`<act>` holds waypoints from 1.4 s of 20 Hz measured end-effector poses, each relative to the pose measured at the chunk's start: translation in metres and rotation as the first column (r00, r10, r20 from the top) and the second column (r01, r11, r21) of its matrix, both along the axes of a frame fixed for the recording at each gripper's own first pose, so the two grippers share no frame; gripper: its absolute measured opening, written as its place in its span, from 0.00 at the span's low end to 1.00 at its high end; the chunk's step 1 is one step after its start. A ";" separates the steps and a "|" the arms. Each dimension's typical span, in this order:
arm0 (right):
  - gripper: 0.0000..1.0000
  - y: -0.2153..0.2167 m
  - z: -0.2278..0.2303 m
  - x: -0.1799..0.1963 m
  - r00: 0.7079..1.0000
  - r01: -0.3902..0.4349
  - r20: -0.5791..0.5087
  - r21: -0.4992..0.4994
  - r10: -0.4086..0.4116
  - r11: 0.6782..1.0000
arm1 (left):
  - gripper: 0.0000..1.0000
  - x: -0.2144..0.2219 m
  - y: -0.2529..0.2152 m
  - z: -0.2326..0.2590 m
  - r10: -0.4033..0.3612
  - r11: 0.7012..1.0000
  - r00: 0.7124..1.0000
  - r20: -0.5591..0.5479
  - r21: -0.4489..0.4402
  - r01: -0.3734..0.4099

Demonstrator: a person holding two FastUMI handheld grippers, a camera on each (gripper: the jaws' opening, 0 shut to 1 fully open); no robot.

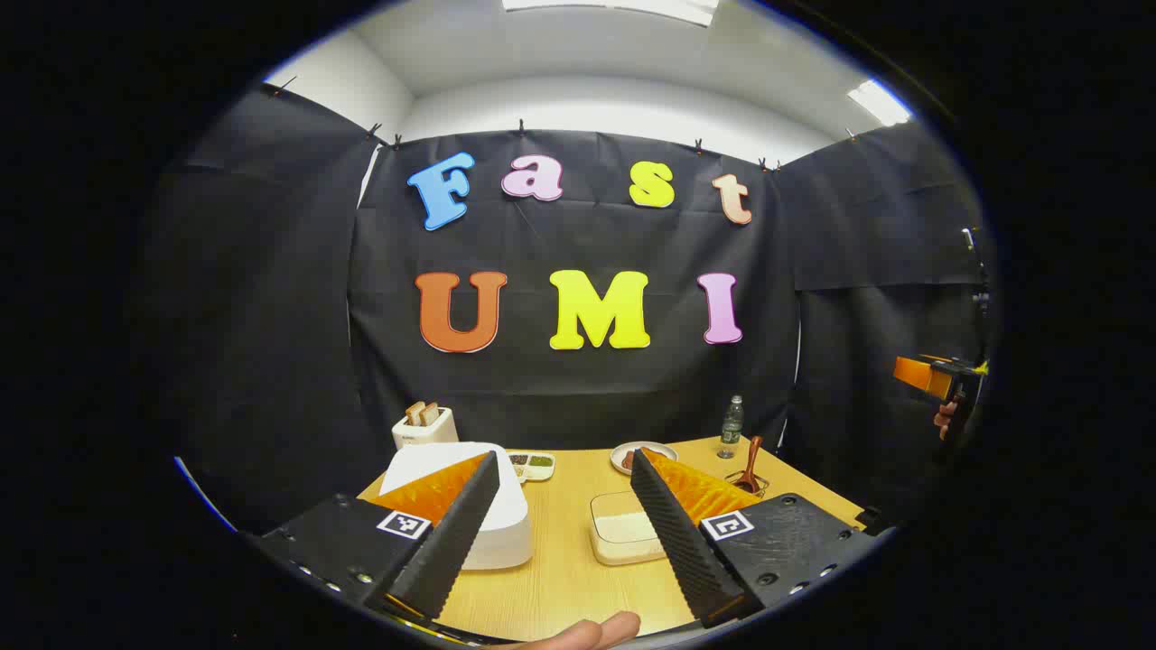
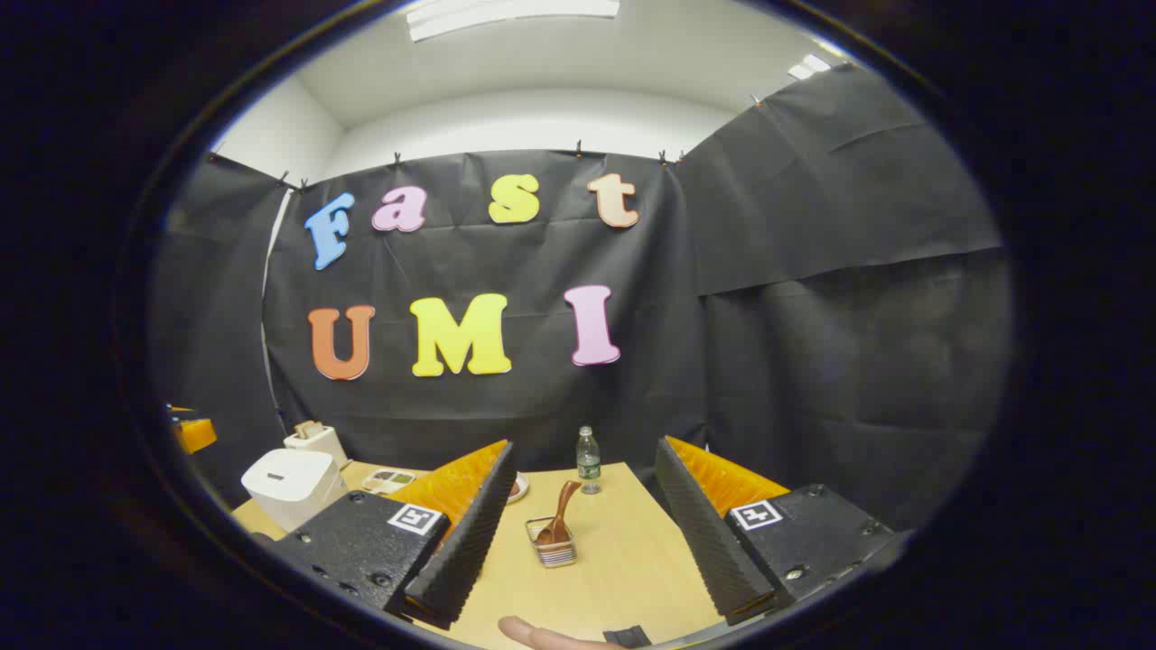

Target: Close the left gripper, press the button to open the rice cooker; take a wooden spoon from the chopstick holder with the right hand, scoop a spoonful of rice and pour it into the rice cooker, then put the wooden spoon back into the chopstick holder.

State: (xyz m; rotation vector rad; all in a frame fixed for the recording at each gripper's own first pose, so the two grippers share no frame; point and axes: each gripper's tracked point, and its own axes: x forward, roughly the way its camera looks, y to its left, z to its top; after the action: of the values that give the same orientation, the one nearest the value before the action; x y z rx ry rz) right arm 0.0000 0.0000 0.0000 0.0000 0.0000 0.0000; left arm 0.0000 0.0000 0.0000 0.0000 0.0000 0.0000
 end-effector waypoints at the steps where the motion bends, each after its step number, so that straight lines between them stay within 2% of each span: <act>1: 1.00 -0.001 -0.002 0.002 1.000 0.002 -0.006 0.001 -0.002 1.000 | 0.94 0.000 0.001 0.001 0.001 1.000 1.000 0.006 0.003 -0.001; 5: 1.00 -0.007 -0.008 0.007 1.000 0.008 -0.022 0.015 -0.007 1.000 | 0.94 -0.003 0.008 0.005 0.019 1.000 1.000 0.022 -0.008 -0.019; 6: 0.95 -0.008 -0.010 0.009 1.000 0.008 -0.025 0.019 -0.008 1.000 | 0.84 -0.001 0.010 0.005 0.026 1.000 0.999 0.021 -0.010 -0.026; 7: 0.95 -0.009 -0.011 0.010 1.000 0.010 -0.030 0.022 -0.010 1.000 | 0.94 0.000 0.011 0.004 0.029 1.000 0.999 0.020 -0.009 -0.028; 10: 0.95 -0.011 -0.014 0.011 0.999 0.010 -0.033 0.027 -0.009 1.000 | 0.94 0.000 0.016 0.001 0.036 0.999 0.999 0.011 -0.011 -0.036; 11: 1.00 -0.012 -0.014 0.011 0.999 0.008 -0.033 0.028 -0.007 1.000 | 0.94 0.002 0.017 0.002 0.041 0.999 0.999 0.011 -0.010 -0.041; 15: 1.00 -0.013 -0.020 0.018 0.999 -0.006 -0.035 0.043 0.008 0.999 | 0.94 0.011 0.028 -0.001 0.065 0.997 0.997 0.029 -0.042 -0.064; 19: 1.00 -0.009 -0.025 0.034 0.999 -0.030 -0.010 0.049 0.031 0.998 | 0.94 0.034 0.045 -0.009 0.088 0.996 0.996 0.022 -0.029 -0.087; 21: 1.00 -0.007 -0.027 0.041 0.999 -0.043 0.008 0.059 0.042 0.997 | 0.94 0.049 0.048 -0.016 0.063 0.998 0.998 0.011 -0.013 -0.063; 22: 0.95 -0.007 -0.029 0.046 0.999 -0.042 0.015 0.070 0.041 0.997 | 0.94 0.057 0.049 -0.021 0.044 0.999 0.999 0.005 -0.007 -0.044; 23: 1.00 -0.006 -0.030 0.051 0.999 -0.042 0.020 0.084 0.040 0.996 | 0.94 0.064 0.060 -0.028 0.054 0.999 0.999 -0.005 -0.004 -0.054; 24: 0.95 -0.005 -0.033 0.054 0.999 -0.041 0.022 0.095 0.039 0.995 | 0.94 0.071 0.070 -0.034 0.068 0.998 0.998 -0.015 -0.002 -0.068; 25: 1.00 -0.004 -0.036 0.059 0.999 -0.042 0.022 0.102 0.040 0.994 | 0.95 0.078 0.082 -0.043 0.087 0.996 0.996 -0.030 0.001 -0.087; 26: 1.00 -0.003 -0.041 0.063 0.999 -0.041 0.018 0.102 0.039 0.994 | 0.94 0.086 0.091 -0.049 0.097 0.995 0.994 -0.044 0.006 -0.097; 27: 0.94 -0.002 -0.047 0.067 0.999 -0.038 0.010 0.101 0.037 0.994 | 0.93 0.095 0.094 -0.056 0.093 0.996 0.994 -0.061 0.006 -0.093; 28: 1.00 0.001 -0.054 0.071 0.999 -0.042 0.001 0.100 0.042 0.994 | 0.86 0.104 0.095 -0.060 0.075 0.997 0.995 -0.067 0.001 -0.075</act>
State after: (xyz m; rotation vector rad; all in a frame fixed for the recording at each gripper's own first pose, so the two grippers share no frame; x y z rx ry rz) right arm 0.0705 0.0010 -0.0539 0.1002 0.0007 0.0421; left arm 0.1035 0.0953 -0.0599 -0.0014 0.0666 0.0751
